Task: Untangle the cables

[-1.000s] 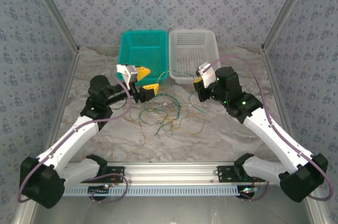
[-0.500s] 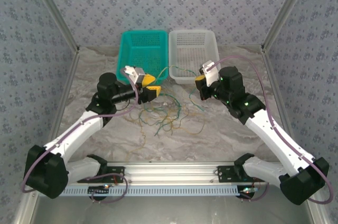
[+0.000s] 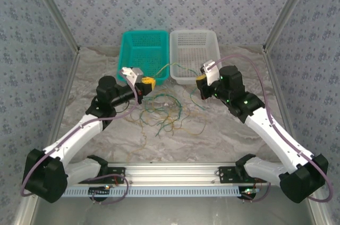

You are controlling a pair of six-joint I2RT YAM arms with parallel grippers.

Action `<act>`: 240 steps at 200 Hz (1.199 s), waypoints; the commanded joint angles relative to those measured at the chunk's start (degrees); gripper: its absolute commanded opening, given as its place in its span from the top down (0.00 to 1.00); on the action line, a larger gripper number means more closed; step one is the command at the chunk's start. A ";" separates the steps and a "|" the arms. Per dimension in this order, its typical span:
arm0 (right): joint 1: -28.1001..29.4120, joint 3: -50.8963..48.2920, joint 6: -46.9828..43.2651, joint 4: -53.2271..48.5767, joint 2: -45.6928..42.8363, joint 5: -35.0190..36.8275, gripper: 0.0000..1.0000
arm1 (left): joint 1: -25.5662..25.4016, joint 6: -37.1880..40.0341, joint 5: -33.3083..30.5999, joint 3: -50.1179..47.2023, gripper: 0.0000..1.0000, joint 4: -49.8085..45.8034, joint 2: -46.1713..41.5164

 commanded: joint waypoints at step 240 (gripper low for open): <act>7.17 2.18 -5.96 -0.26 -1.75 2.62 0.15 | -5.39 8.93 0.16 8.87 1.00 -13.23 5.01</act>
